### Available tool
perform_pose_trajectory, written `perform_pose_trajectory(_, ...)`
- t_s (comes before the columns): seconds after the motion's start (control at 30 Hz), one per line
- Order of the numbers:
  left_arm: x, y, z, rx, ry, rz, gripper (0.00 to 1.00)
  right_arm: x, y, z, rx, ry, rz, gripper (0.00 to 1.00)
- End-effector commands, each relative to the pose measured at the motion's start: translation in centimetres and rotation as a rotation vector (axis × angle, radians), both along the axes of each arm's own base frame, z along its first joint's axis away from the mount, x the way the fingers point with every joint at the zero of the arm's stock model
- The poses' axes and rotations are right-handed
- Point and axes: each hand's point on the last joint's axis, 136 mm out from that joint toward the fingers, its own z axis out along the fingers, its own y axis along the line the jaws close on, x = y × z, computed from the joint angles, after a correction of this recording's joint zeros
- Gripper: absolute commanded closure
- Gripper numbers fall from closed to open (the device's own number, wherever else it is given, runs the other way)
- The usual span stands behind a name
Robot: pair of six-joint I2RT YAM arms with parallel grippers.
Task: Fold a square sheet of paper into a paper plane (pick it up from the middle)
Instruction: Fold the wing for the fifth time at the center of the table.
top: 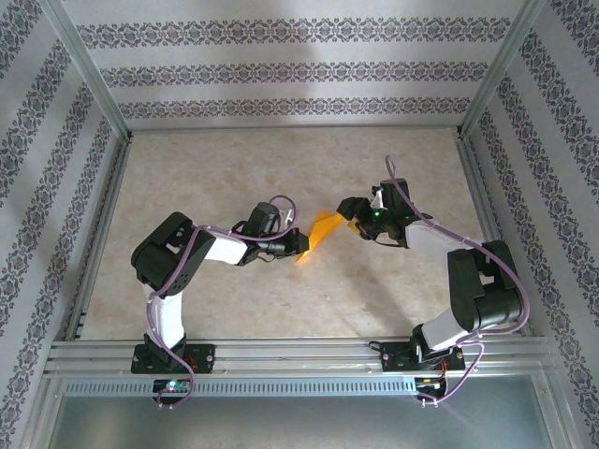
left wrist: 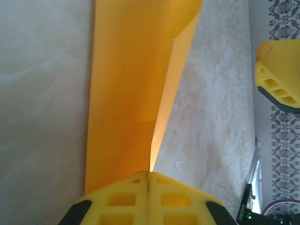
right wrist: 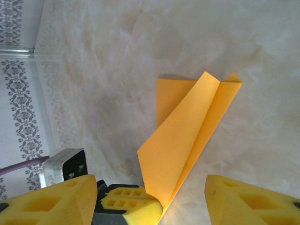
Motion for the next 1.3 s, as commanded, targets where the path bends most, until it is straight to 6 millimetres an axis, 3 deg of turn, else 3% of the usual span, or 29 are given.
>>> perform_pose_trajectory(0.0,1.0,-0.1,1.1,-0.095,0.033,0.057,1.0,-0.1,1.2,0.0,0.022,-0.066,0.086,0.39)
perform_pose_trajectory(0.27,1.2,0.1,0.8,-0.131,0.086,0.107,1.0,-0.5,3.4,-1.4,0.028,-0.078,0.191,0.42)
perform_pose_trajectory(0.6,1.2,1.2,-1.1,-0.114,0.165,0.171,1.0,-0.8,6.7,-2.7,0.046,-0.112,0.325,0.49)
perform_pose_trajectory(1.27,1.5,1.9,-1.6,-0.147,0.201,0.219,1.0,-0.6,9.4,-2.7,0.083,-0.2,0.467,0.54)
